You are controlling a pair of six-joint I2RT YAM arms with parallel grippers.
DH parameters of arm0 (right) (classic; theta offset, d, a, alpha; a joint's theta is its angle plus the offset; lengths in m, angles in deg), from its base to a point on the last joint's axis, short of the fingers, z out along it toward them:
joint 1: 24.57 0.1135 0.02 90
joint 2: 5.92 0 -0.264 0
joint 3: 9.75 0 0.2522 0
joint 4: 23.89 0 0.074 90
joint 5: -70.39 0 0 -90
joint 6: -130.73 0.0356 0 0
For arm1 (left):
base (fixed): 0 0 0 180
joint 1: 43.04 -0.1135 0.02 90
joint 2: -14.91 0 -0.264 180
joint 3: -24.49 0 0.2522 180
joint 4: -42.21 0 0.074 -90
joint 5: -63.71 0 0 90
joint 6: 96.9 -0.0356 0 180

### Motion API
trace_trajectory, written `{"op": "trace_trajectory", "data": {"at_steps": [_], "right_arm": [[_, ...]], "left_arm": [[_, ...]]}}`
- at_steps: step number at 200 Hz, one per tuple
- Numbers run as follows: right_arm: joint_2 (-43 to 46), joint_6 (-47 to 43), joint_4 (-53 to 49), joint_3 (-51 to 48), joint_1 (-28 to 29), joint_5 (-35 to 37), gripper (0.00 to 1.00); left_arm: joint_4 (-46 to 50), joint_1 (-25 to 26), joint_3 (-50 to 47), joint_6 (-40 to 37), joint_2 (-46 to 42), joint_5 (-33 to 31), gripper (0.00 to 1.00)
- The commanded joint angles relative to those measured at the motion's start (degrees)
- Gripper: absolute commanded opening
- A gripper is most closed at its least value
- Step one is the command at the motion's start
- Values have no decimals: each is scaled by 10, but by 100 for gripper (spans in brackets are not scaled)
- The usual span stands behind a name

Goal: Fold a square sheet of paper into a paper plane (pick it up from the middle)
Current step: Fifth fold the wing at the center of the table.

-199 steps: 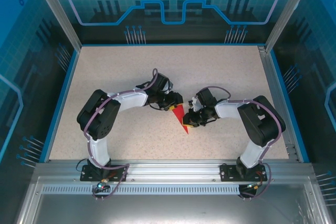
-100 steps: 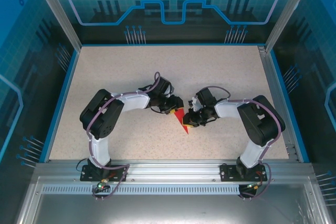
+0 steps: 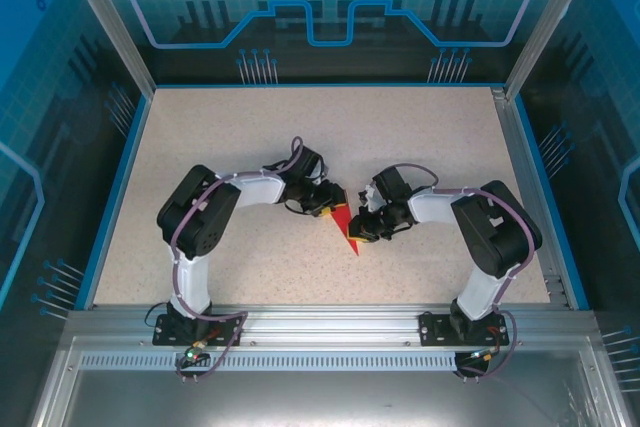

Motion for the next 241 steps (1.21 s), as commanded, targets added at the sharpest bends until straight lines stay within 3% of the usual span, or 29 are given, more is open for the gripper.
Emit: {"op": "trace_trajectory", "data": {"at_steps": [1,138,194,241], "right_arm": [[-36,-8,-64,-20,-1,84,11],[-37,-2,-49,-13,0,63,13],[-9,27,7,-5,4,31,18],[92,30,19,-15,1,61,28]], "left_arm": [[23,-36,14,-31,22,-33,43],[75,-99,64,-68,6,-18,44],[97,-83,18,-33,-79,-40,48],[162,-26,21,-15,-116,-108,51]]}}
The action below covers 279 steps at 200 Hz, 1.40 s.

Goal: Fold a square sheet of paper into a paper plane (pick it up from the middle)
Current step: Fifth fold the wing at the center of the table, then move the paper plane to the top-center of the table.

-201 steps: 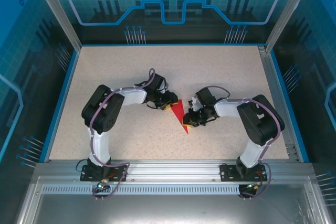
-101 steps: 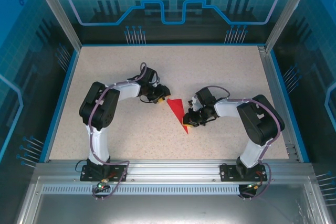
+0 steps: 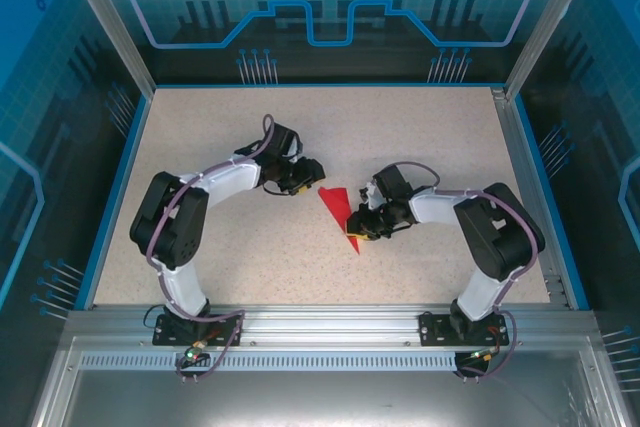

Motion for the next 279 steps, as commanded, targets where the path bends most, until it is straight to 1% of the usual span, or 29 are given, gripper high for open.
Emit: {"op": "trace_trajectory", "data": {"at_steps": [1,24,59,91,101,114,164,175,233,279], "right_arm": [[66,2,4,-13,-1,45,28],[128,-6,-20,-32,-12,89,31],[200,-2,-42,-74,-51,136,35],[237,5,-40,-112,-90,134,40],[244,6,-36,-122,-96,129,41],[247,6,-34,-130,-102,127,43],[233,8,-15,-134,-108,104,45],[231,10,-11,-135,-107,102,45],[213,13,3,-136,-108,88,45],[204,12,8,-137,-108,84,46]], "left_arm": [[57,28,-3,18,-20,-45,51],[87,53,13,26,-18,-73,52],[121,86,42,39,-5,-101,54],[159,109,80,49,18,-119,58],[175,116,95,49,26,-128,61],[197,124,111,52,37,-137,62],[277,146,192,53,97,-164,64],[302,149,218,53,113,-171,67],[432,164,356,50,210,-215,67],[467,168,415,46,257,-216,68]]}}
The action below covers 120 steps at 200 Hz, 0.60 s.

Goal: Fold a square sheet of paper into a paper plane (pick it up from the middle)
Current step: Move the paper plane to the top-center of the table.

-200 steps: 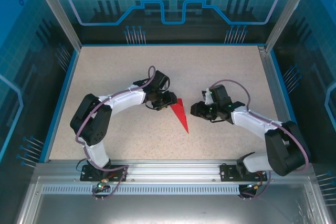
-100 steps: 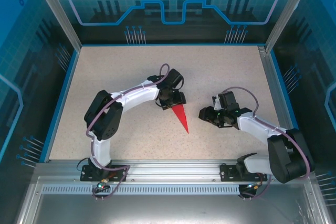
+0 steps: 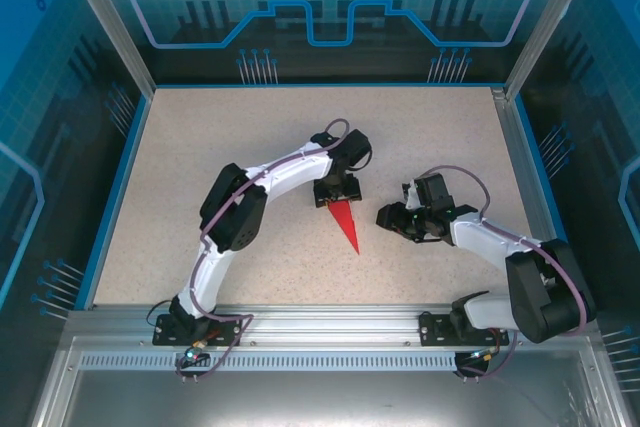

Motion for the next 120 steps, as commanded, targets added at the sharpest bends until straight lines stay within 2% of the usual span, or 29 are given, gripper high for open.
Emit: {"op": "trace_trajectory", "data": {"at_steps": [1,64,120], "right_arm": [[-12,5,10,-7,-9,-16,46],[-31,3,18,-4,-8,-29,46],[-35,-1,21,-1,-9,-38,47]], "left_arm": [[55,6,35,0,21,-14,68],[83,7,68,-7,49,-22,66],[77,6,34,-9,13,-36,55]]}}
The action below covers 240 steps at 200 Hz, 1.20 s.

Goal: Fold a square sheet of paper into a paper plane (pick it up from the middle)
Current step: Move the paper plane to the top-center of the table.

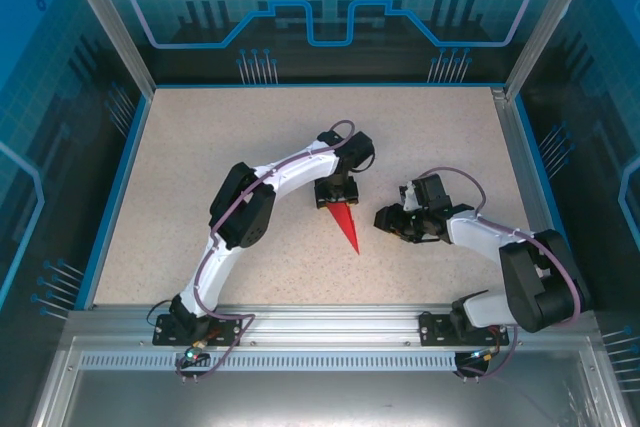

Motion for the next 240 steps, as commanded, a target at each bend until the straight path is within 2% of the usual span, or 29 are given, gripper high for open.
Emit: {"op": "trace_trajectory", "data": {"at_steps": [1,59,138,198,240], "right_arm": [[-5,-1,9,-1,-9,-16,47],[-35,-24,19,24,6,-57,49],[-146,-49,21,114,65,-78,54],[-195,-64,17,158,84,-93,54],[-196,-70,19,166,94,-98,52]], "left_arm": [[17,4,-18,-5,-29,-18,55],[-22,3,-94,-4,-91,-28,51],[-73,0,-193,-2,-146,-28,45],[-86,-3,-212,-1,-156,-28,45],[-89,-5,-214,-1,-157,-28,45]]}}
